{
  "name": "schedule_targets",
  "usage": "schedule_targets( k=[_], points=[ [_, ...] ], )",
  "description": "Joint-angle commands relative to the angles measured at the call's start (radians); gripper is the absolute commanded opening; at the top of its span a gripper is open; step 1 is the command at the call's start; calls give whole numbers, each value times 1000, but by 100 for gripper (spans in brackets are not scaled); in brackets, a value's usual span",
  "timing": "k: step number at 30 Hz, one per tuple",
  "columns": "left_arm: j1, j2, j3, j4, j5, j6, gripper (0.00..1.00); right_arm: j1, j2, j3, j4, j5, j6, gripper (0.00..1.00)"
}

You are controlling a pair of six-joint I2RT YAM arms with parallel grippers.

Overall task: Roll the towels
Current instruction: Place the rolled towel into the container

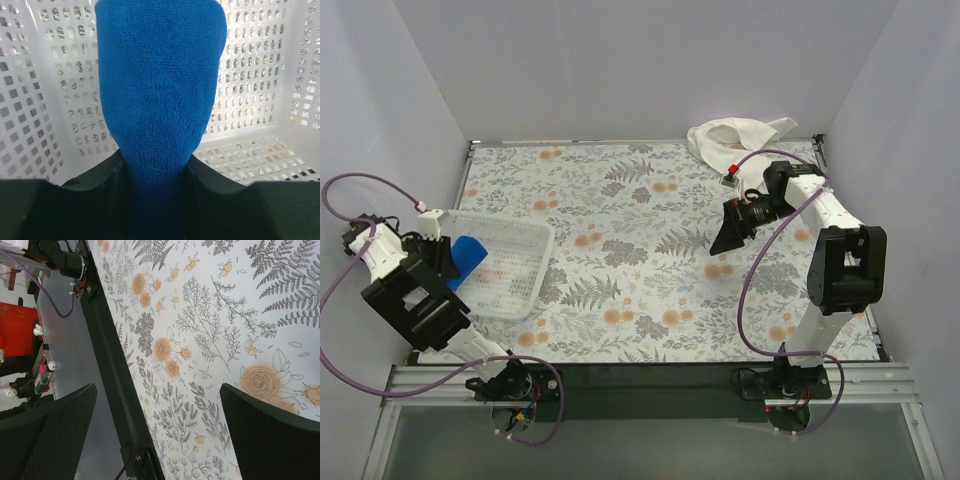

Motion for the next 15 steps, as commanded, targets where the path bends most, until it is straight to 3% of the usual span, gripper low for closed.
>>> schedule_targets(
  k=[1, 7, 15],
  points=[
    [-1, -14, -30, 114, -24, -17, 0, 0, -20, 9, -33, 0, -1, 99],
    [-3, 20, -96, 307, -64, -60, 0, 0, -13, -6, -38, 3, -9, 99],
    [-4, 60, -150, 432, -81, -111, 1, 0, 4, -21, -38, 0, -20, 99]
  ],
)
